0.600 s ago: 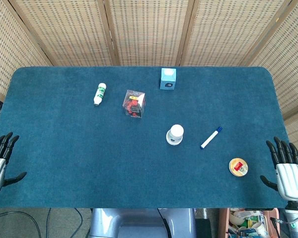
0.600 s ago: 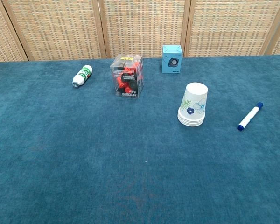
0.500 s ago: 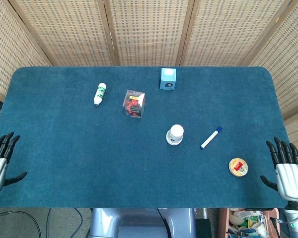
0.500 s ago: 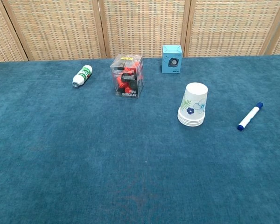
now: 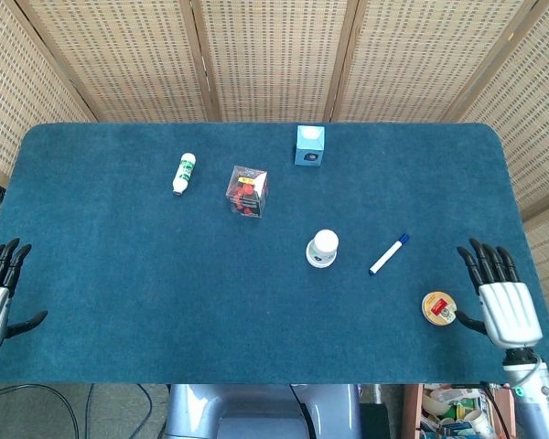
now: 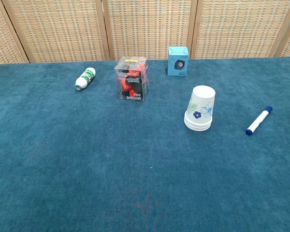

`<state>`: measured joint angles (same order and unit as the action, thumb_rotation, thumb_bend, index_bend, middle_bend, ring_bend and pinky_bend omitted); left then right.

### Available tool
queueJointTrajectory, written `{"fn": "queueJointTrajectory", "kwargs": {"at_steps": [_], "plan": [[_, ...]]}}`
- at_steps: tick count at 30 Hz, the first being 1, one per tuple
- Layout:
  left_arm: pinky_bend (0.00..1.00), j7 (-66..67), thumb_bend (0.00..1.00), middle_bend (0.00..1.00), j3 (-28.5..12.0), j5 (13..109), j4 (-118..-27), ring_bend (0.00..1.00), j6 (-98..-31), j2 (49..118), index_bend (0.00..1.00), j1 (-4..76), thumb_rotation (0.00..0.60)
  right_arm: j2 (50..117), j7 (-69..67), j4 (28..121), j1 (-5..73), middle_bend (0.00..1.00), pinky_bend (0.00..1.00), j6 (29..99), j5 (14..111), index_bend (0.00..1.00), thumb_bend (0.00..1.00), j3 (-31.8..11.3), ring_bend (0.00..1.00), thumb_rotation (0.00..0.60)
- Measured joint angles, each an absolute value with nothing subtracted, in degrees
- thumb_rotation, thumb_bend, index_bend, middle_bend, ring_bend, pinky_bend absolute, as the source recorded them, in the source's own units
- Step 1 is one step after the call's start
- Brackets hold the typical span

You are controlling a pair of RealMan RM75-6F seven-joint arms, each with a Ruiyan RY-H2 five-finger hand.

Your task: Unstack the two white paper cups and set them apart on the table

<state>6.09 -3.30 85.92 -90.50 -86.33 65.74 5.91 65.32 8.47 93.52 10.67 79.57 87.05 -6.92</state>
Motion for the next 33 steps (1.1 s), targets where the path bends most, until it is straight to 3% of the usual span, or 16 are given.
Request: {"fn": "queueJointTrajectory", "kwargs": {"at_steps": [9, 15, 20, 23, 33], "plan": [[0.00, 5.13, 0.08, 0.00, -4.45, 84.35, -86.68, 0.00, -85.16, 68.39, 0.00, 6.94, 0.600, 64.65, 7.66, 97.08, 24.50, 0.04, 0.09, 61.05, 82.60, 0.00, 0.00, -12.35, 0.00, 0.600], [0.00, 4.63, 0.08, 0.00, -5.10, 81.56, -85.54, 0.00, -82.15, 68.84, 0.00, 7.85, 0.600, 71.20, 14.11, 92.92, 35.69, 0.08, 0.13, 48.13, 70.36, 0.01, 0.06, -14.84, 0.00, 0.600], [0.00, 4.30, 0.08, 0.00, -5.58, 80.76, -85.20, 0.00, -82.03, 68.85, 0.00, 8.01, 0.600, 77.81, 22.02, 87.08, 42.91, 0.13, 0.17, 44.01, 61.37, 0.06, 0.12, -15.28, 0.02, 0.600], [0.00, 4.47, 0.08, 0.00, -5.62, 80.63, -85.42, 0.00, -82.03, 68.73, 0.00, 8.03, 0.600, 80.13, 25.08, 84.41, 45.66, 0.18, 0.21, 42.94, 58.09, 0.11, 0.15, -15.04, 0.08, 0.600], [0.00, 4.65, 0.08, 0.00, -5.60, 79.92, -85.56, 0.00, -81.25, 68.59, 0.00, 8.21, 0.600, 82.30, 26.87, 82.40, 48.44, 0.30, 0.37, 41.81, 51.73, 0.19, 0.19, -14.26, 0.21, 0.600]]}}
